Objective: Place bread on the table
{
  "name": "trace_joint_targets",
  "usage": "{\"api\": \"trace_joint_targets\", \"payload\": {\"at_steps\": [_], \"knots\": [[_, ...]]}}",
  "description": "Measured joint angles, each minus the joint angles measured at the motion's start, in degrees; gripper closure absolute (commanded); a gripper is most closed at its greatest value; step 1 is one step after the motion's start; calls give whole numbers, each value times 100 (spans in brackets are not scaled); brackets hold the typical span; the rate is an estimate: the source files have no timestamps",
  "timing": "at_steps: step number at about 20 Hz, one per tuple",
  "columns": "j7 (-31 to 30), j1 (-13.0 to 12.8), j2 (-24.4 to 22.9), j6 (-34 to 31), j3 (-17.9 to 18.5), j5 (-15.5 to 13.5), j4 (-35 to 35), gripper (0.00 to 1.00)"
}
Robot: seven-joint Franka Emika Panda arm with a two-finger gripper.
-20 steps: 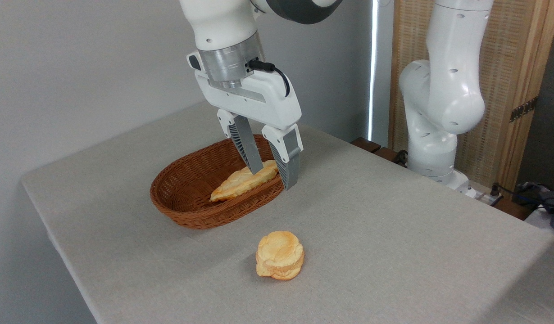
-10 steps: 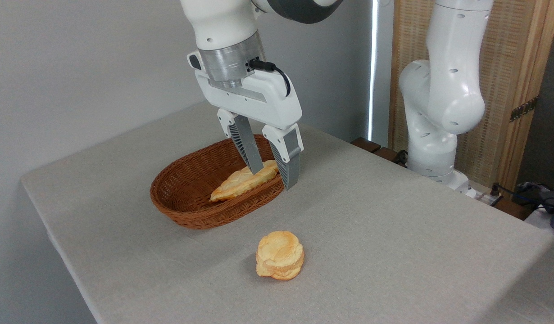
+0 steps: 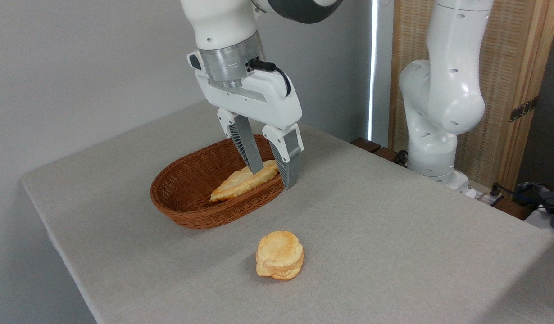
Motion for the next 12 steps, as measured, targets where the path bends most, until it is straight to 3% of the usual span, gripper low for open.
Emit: {"api": "trace_joint_targets", "payload": {"at_steps": [5, 12], "knots": [[-28, 0, -1, 0, -1, -21, 2, 0], [-712, -29, -6, 0, -210, -539, 27, 0]]}}
